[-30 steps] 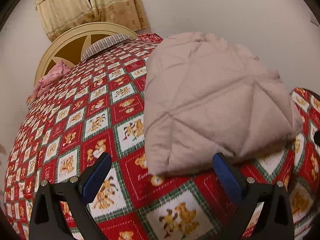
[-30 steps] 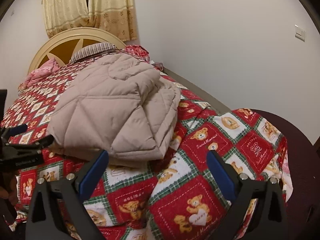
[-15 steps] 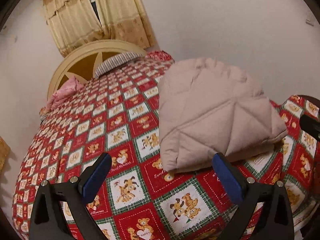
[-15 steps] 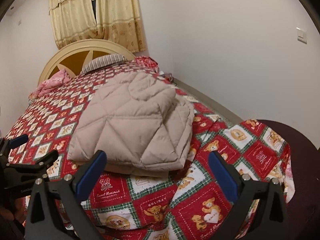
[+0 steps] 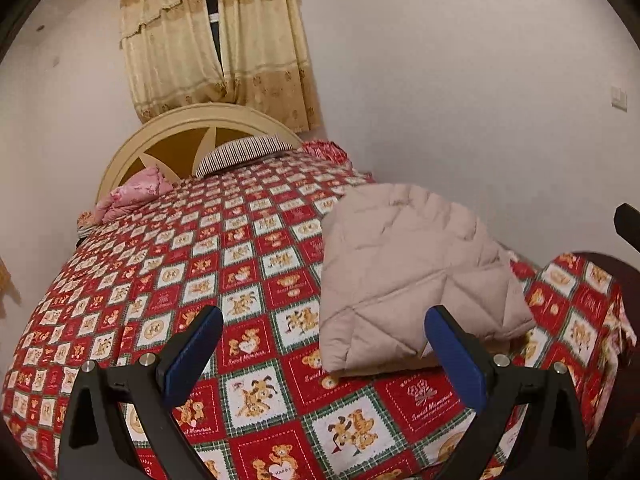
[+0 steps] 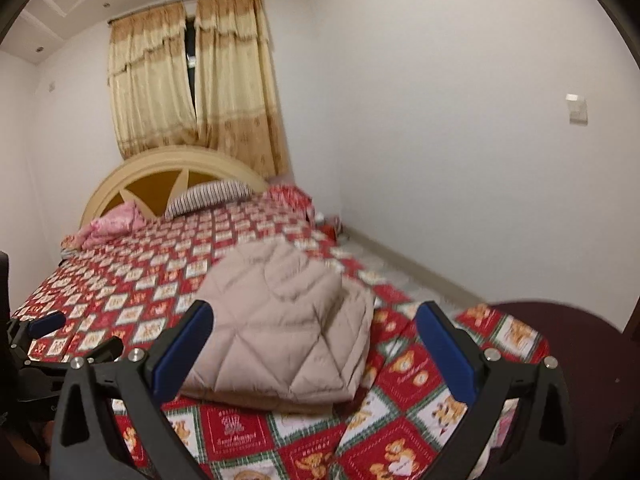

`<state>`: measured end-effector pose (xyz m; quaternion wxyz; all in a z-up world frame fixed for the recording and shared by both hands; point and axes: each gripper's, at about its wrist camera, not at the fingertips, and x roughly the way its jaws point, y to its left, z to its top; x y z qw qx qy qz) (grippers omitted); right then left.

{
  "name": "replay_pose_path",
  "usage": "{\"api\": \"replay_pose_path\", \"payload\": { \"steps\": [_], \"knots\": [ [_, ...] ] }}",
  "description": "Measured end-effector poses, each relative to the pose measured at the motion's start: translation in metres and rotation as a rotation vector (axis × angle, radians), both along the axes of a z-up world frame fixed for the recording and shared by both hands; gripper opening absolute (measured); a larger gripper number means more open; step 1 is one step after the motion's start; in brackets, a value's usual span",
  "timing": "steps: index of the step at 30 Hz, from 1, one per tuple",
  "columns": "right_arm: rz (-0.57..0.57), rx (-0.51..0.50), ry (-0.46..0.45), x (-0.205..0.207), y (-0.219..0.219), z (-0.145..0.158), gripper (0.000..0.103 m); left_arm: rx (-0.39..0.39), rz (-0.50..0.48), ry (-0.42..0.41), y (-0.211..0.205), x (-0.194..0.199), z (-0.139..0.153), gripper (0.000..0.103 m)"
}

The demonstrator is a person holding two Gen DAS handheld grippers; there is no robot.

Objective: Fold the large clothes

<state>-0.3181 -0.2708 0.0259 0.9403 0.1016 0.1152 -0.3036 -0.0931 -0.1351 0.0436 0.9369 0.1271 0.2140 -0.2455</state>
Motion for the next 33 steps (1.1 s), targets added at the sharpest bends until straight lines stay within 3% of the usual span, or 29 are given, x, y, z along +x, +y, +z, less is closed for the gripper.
{"api": "replay_pose_path", "payload": {
  "steps": [5,33],
  "knots": [
    [-0.005,-0.073,-0.01,0.001,0.007,0.006,0.103,-0.012,0.011,-0.042,0.005,-0.006,0.008,0.101],
    [0.01,-0.029,0.012,0.007,0.012,-0.008,0.103,-0.017,0.016,-0.056,0.006,-0.007,0.012,0.101]
  ]
}}
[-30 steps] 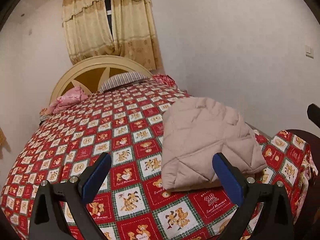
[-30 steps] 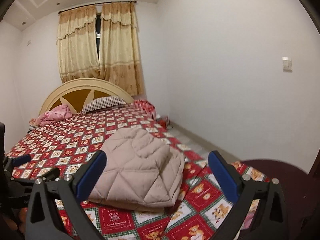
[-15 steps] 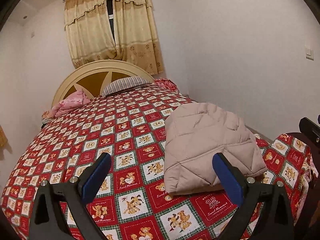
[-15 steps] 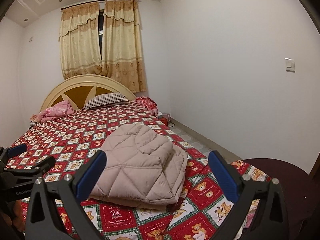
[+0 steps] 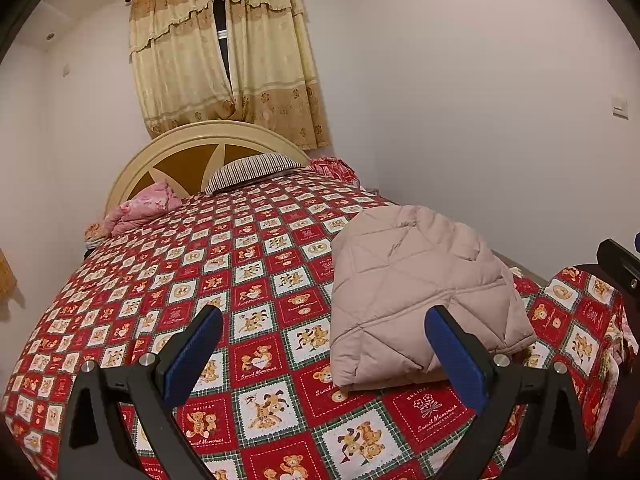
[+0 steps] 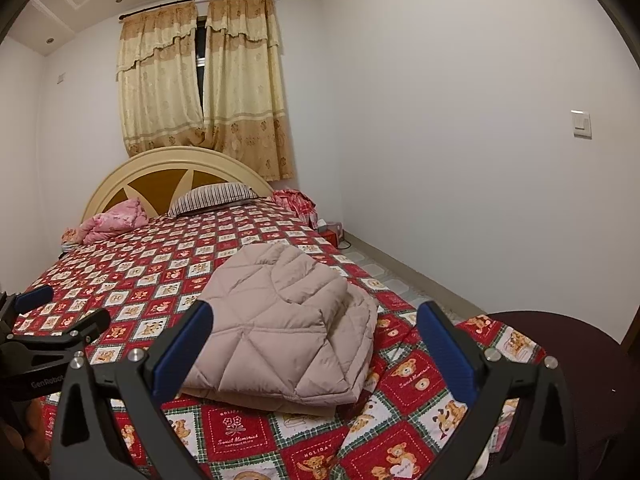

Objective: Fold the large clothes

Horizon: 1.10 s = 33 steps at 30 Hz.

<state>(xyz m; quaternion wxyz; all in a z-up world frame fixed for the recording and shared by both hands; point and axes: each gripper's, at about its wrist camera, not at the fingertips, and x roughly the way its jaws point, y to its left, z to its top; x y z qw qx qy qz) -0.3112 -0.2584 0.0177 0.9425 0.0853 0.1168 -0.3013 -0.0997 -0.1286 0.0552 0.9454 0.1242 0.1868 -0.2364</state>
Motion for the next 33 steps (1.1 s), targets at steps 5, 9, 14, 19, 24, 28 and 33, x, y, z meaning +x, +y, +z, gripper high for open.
{"api": "replay_pose_path", "payload": {
  "steps": [5,9,14,19,24,28,33],
  "knots": [
    [0.001,-0.005,-0.002,-0.0009,0.0024,0.0007,0.103,0.0,0.003,0.001,0.0015,0.0004,-0.0002,0.101],
    [0.001,-0.003,-0.001,-0.0005,0.0019,0.0009,0.103,0.001,0.003,0.008,0.0017,0.0013,-0.001,0.101],
    [0.001,-0.002,0.0,-0.0004,0.0009,0.0008,0.103,0.003,0.007,0.002,0.0013,0.0015,-0.0014,0.101],
    [0.0,0.001,0.002,-0.0008,0.0019,0.0002,0.103,0.002,0.008,0.002,0.0008,0.0018,-0.0026,0.101],
    [-0.002,0.002,0.005,-0.0005,0.0017,-0.0004,0.103,0.0,0.012,0.005,-0.0001,0.0025,-0.0043,0.101],
    [-0.002,0.004,0.007,-0.0003,0.0012,-0.0011,0.103,0.001,0.016,0.004,0.0002,0.0026,-0.0045,0.101],
    [-0.003,0.003,0.005,0.0,0.0005,-0.001,0.103,0.0,0.017,0.011,0.001,0.0052,-0.0054,0.101]
  ]
}}
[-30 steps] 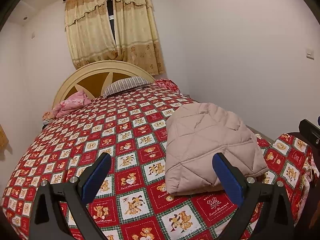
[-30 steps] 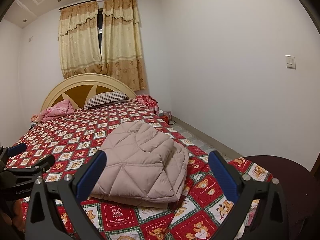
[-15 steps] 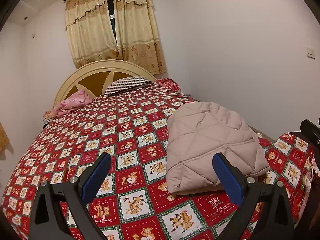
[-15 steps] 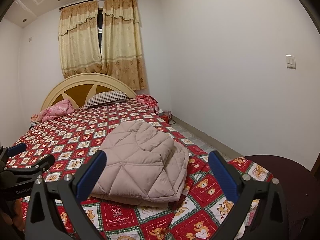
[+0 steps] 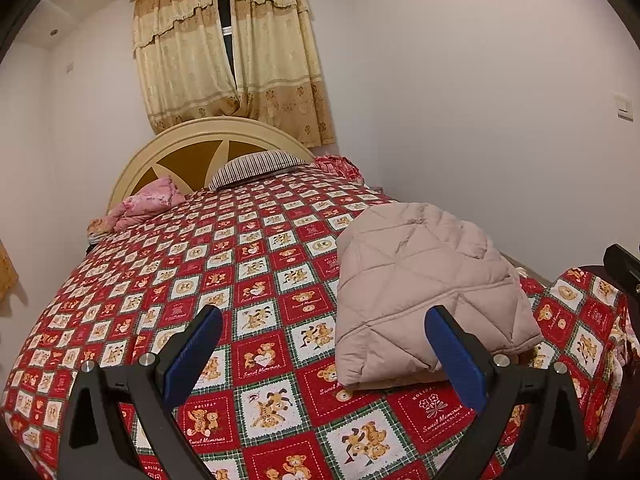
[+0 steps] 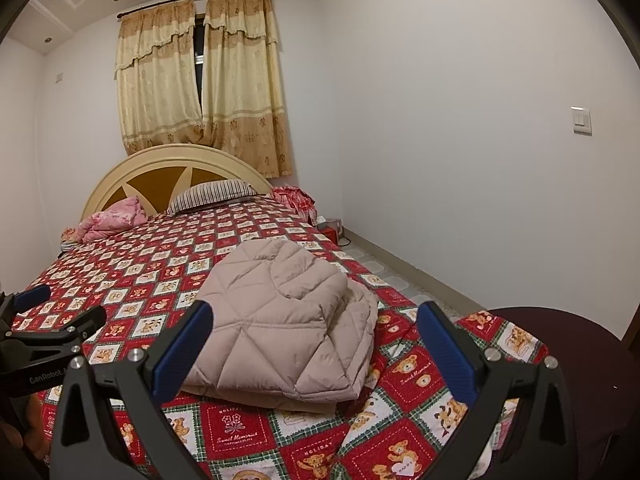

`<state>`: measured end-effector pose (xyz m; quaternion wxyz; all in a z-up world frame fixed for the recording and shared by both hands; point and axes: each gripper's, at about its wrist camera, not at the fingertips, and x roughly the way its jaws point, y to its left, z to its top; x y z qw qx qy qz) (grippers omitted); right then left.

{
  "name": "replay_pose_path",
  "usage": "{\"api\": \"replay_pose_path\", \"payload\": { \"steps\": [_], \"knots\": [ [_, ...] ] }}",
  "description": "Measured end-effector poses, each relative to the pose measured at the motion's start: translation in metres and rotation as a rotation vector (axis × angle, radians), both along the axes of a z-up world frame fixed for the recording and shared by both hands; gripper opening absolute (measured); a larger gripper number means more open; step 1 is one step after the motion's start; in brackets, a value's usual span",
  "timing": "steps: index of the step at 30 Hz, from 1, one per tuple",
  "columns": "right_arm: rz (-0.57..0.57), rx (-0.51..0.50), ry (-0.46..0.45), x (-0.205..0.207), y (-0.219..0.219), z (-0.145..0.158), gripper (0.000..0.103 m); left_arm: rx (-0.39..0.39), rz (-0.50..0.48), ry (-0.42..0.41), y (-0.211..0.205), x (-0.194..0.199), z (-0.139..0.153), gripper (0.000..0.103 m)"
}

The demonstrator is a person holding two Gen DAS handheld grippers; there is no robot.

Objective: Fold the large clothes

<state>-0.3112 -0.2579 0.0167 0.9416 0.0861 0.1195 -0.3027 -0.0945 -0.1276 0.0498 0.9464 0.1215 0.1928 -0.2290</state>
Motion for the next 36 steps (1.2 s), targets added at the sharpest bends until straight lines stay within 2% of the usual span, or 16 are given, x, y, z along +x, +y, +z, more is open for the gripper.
{"api": "replay_pose_path", "payload": {
  "steps": [5,11,19,36],
  "knots": [
    [0.002,0.001,0.001,0.0,-0.001,0.0,0.103,0.004,0.034,0.008,0.001,0.01,-0.003,0.101],
    [-0.002,0.008,0.008,0.0,0.0,-0.003,0.103,-0.008,0.066,0.083,0.007,0.026,-0.01,0.101],
    [-0.001,0.01,0.014,0.002,0.001,-0.003,0.103,-0.01,0.079,0.028,0.011,0.023,-0.008,0.101],
    [-0.012,0.052,0.021,0.002,-0.004,-0.01,0.103,-0.012,0.09,0.054,0.014,0.032,-0.009,0.101]
  ]
}}
